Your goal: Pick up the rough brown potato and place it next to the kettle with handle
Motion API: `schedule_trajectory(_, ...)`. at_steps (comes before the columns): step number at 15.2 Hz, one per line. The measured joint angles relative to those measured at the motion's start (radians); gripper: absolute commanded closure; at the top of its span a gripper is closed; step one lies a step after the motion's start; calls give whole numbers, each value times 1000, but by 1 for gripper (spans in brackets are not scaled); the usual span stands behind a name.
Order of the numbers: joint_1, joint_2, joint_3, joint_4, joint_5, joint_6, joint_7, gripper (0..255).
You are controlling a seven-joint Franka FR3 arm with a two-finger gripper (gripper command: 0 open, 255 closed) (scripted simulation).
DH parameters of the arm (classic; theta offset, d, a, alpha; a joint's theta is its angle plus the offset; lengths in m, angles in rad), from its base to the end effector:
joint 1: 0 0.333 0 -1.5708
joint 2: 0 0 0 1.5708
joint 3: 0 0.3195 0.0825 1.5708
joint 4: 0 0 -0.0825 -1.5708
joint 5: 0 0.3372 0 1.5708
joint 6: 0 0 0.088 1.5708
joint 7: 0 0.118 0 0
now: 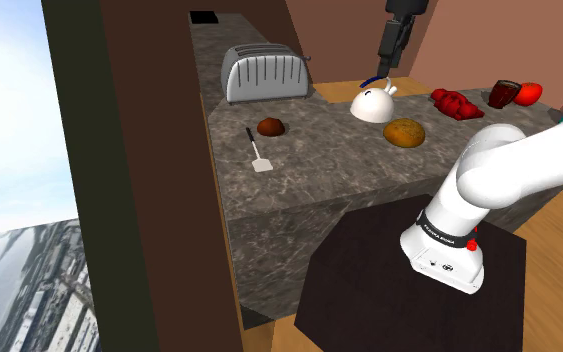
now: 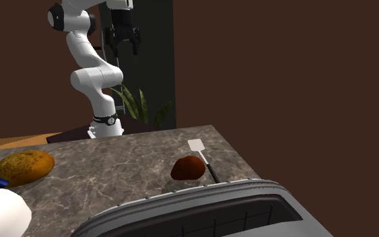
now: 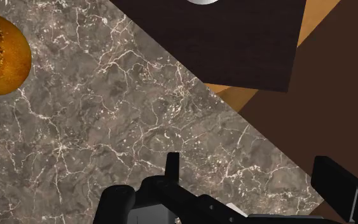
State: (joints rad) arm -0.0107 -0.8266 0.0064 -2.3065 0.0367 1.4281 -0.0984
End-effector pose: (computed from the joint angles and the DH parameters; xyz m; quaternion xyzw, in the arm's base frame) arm 0.2310 0.0045 0.6005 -0.9984 -0.0481 0.0250 0.0172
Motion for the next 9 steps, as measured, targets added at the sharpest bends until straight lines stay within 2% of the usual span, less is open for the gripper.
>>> schedule_trajectory(2, 2, 7, -2, -9, -6, 17, -11, 0)
schedule_trajectory(4, 8, 27, -14, -36, -31, 72, -54, 0)
schedule_trajectory(9, 26, 128, -41, -98, -96, 261, -166, 0)
